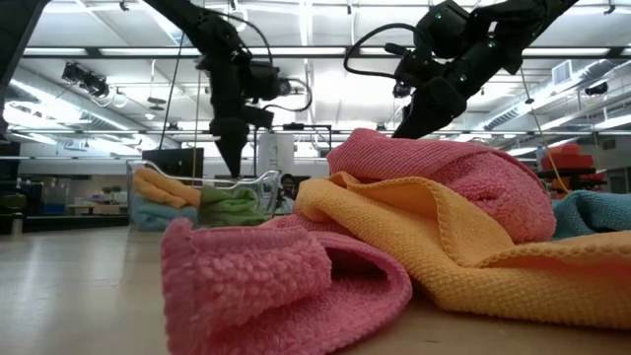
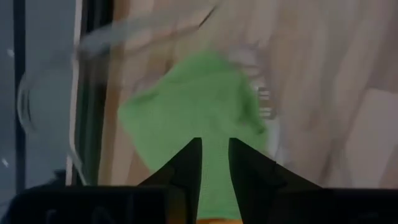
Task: Fold microfiber towels
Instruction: Fold the left pink microfiber towel
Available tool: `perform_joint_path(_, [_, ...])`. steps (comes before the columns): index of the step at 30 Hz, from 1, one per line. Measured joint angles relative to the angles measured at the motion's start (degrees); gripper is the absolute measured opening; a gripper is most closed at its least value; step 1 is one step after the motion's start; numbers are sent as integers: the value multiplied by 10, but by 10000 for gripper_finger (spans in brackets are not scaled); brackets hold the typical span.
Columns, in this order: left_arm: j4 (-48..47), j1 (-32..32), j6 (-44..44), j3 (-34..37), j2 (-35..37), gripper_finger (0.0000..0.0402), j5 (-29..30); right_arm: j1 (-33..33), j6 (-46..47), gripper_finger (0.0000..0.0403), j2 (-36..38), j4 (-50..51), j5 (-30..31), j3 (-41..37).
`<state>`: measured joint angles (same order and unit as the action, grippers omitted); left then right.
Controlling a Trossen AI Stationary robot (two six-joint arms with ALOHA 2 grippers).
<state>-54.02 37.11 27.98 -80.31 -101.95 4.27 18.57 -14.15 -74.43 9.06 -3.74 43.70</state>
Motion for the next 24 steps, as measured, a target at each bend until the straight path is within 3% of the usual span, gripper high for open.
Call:
perform_joint_path(11, [34,-91,29,-58,51,85,20,0,0,243,0,12,4,0])
perform_joint_path(19, [-17,-175,-60,-56,70,107,-138,1,-11,243,0,13,5,0])
perform_joint_path(24, [-48,-246,-137,-55,43,103,-146,1,-9,243,0,17,5,0])
